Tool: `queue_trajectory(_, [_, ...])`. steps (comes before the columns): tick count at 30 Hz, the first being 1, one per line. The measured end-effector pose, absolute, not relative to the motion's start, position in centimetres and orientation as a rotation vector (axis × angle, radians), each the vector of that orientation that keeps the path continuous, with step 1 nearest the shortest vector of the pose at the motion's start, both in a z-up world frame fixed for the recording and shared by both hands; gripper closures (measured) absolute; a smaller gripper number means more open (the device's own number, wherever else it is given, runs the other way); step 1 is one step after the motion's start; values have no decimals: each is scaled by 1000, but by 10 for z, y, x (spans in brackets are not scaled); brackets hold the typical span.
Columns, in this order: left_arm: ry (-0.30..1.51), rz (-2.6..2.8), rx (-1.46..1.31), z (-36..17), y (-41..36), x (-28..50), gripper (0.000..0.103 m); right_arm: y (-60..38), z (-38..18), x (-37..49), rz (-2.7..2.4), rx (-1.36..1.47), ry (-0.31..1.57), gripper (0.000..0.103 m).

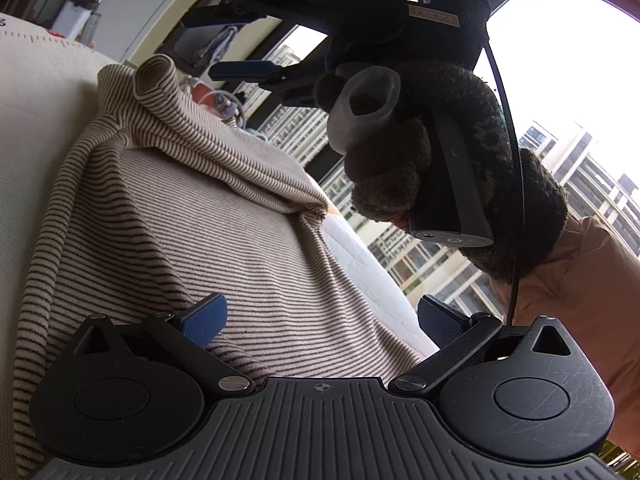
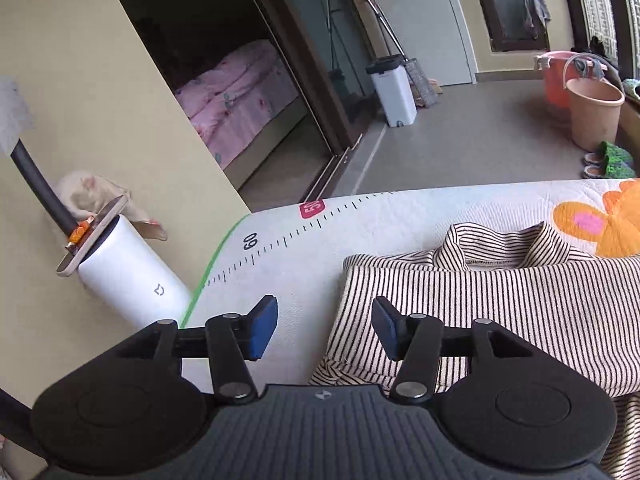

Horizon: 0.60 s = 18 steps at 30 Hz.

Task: Fold clothes
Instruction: 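Lift the sleeve with the right gripper and lay it across the shirt body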

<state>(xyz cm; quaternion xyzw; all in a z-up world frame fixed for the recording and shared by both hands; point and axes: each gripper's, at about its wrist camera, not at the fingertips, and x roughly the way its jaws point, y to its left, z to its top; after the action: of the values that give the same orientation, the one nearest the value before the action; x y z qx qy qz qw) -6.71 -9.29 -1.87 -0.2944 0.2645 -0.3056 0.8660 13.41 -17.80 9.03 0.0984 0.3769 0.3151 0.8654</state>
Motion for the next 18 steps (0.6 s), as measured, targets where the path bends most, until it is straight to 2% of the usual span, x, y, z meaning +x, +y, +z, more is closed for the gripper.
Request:
queue_trajectory(3, [555, -642, -619, -19, -92, -65, 0, -199, 95, 129, 650, 244, 781, 50])
queue_trajectory(8, [560, -641, -616, -18, -89, -67, 0, -269, 86, 117, 593, 328, 747, 32])
queue_trajectory(12, [567, -641, -610, -17, -89, -65, 0, -317, 61, 110, 496, 304, 729, 29])
queue_trajectory(18, [606, -615, -542, -12, -97, -63, 0, -360, 17, 108, 580, 501, 701, 11])
